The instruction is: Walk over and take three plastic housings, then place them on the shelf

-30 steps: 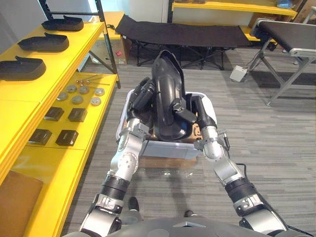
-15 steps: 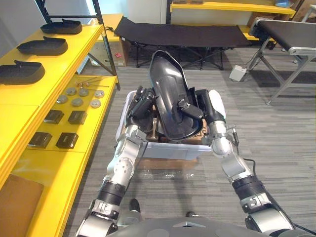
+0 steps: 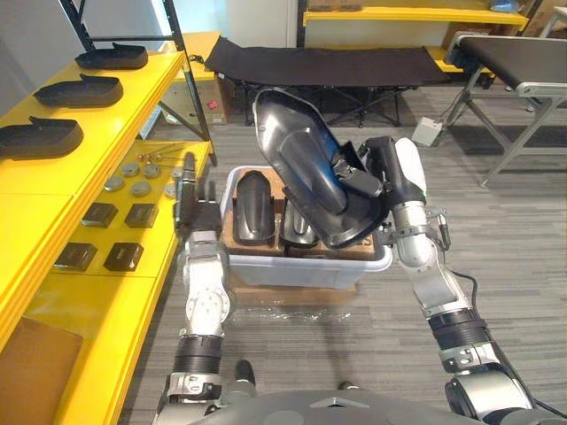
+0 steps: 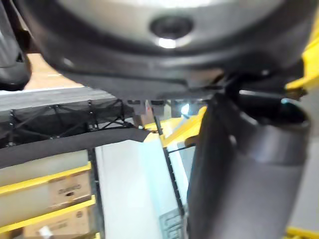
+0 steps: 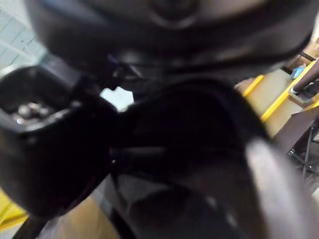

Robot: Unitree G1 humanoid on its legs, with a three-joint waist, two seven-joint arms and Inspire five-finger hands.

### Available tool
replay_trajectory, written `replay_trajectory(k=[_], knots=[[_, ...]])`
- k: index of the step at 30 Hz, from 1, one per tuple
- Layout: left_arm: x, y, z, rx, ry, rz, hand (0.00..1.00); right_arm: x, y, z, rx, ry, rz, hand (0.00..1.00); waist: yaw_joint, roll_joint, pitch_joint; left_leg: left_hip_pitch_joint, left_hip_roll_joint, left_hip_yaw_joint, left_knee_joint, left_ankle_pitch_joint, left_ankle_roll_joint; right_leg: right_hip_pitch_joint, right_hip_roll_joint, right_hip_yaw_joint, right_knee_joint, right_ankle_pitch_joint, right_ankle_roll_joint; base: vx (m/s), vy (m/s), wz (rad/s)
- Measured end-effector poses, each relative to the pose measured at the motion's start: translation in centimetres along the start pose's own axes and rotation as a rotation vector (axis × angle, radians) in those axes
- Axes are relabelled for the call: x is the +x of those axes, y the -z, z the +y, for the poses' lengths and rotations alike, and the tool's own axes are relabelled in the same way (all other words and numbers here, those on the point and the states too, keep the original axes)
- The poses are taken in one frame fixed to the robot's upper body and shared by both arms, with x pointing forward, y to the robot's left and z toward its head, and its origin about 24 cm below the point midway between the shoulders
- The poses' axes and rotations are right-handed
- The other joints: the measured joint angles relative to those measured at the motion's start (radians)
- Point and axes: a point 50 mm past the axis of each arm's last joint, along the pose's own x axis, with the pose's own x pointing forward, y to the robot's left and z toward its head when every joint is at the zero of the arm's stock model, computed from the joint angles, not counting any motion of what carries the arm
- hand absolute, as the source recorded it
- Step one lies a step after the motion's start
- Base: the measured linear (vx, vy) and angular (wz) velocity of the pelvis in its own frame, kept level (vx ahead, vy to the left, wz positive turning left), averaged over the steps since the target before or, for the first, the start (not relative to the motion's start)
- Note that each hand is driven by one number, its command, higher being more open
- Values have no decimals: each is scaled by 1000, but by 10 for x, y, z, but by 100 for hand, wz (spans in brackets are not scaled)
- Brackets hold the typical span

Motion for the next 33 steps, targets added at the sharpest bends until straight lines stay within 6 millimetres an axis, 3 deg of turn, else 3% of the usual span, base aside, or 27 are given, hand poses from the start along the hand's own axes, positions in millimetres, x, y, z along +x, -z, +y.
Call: replay_trajectory(k=[4,10,21,27,33], knots=[[1,-2,2,-30,-1,-7,100,-1,1,0,6,4,6,0,0,0,0,0,0,0,0,0,0,0,0,0,0,0,0,0,0,0],[-1,13,-6,21,153,128,100,-4,-1,7,37,0,12,0,-13,0,0,0,0,0,0,0,0,0,-1,0,2,0,0,0,0,0],[-26,67,-13,372,542,537,100,-4,-7,9,50,-48,-47,0,-17,0,0,1,0,5,0,1,1,-4,-1,6,1,0,1,0,0,0],[-27,64,-12,444,633,581,100,-4,-4,6,28,-70,-54,0,-18,4,-3,0,0,9,0,1,1,-7,-1,9,1,0,1,0,0,-1],[-36,74,-10,504,707,664,100,-5,-6,10,21,-107,-75,0,-16,8,-5,0,0,9,0,1,1,-8,-2,9,1,0,1,0,0,0]])
